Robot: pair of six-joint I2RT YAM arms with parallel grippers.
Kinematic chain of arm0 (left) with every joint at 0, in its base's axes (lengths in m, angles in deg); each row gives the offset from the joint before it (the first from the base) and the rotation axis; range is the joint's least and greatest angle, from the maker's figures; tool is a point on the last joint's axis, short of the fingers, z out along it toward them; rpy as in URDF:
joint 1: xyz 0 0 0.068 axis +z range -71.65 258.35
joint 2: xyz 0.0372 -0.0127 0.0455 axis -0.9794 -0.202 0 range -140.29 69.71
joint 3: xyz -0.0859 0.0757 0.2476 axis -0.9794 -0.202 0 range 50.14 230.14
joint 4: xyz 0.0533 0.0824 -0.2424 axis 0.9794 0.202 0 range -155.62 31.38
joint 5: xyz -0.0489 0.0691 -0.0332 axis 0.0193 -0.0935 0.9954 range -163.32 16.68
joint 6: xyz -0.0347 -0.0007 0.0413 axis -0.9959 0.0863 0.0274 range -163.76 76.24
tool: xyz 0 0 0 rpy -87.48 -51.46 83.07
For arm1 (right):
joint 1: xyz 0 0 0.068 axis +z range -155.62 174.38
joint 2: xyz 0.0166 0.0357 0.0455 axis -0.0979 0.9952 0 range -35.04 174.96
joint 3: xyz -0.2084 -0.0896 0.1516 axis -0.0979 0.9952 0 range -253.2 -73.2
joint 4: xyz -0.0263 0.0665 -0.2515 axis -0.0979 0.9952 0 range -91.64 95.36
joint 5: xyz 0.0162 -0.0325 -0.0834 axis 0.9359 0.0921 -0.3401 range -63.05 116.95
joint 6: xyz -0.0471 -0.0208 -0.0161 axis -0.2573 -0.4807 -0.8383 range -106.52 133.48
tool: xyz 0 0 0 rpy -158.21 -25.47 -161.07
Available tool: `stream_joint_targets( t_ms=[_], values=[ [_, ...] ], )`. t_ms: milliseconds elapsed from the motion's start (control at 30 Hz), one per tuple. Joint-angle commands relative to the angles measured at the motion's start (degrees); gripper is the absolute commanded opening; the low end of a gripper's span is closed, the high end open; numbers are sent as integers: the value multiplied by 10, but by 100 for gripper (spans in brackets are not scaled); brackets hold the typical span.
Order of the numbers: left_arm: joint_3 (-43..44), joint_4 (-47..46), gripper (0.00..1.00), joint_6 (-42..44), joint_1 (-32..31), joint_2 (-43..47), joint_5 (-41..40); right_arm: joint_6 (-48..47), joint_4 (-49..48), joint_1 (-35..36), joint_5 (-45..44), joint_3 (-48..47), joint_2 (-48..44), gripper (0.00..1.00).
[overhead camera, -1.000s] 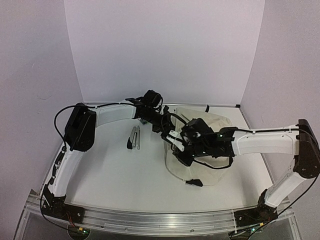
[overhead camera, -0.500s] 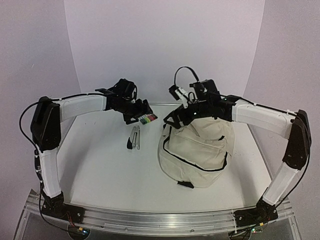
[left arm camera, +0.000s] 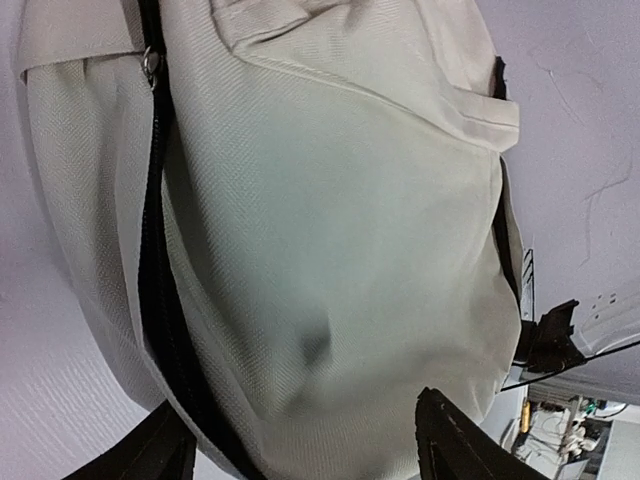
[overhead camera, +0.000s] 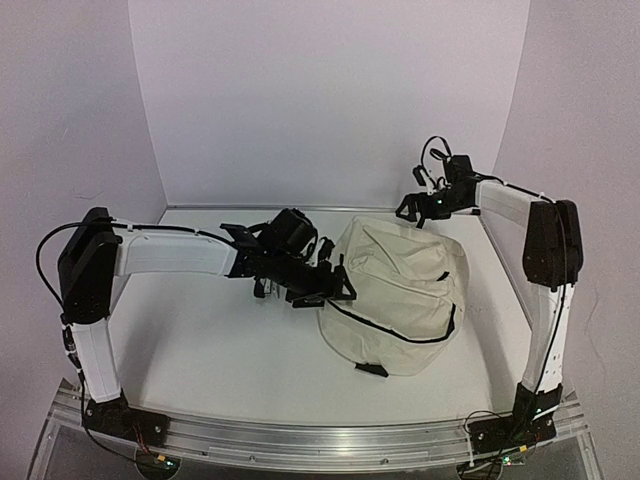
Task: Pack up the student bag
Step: Adjust the student bag at the center of the board.
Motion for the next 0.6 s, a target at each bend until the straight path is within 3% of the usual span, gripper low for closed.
stream_joint_targets(
  t_ms=[0, 133, 267, 467, 567],
  values=[
    [31, 8, 60, 1, 12, -32, 23, -7, 79, -21, 94, -19, 25, 92],
    [58, 34, 27, 5, 13, -49, 0, -29, 111, -29, 141, 64, -9, 78],
    [82, 46, 3, 5, 41, -67, -10, -52, 118, -38, 143, 173, -82, 68],
    [150, 54, 0, 19, 112, -118, 2, -103, 157, -49, 132, 290, -191, 66],
    [227, 66, 0, 31, 145, -168, 21, -135, 197, -47, 148, 363, -263, 66]
  ],
)
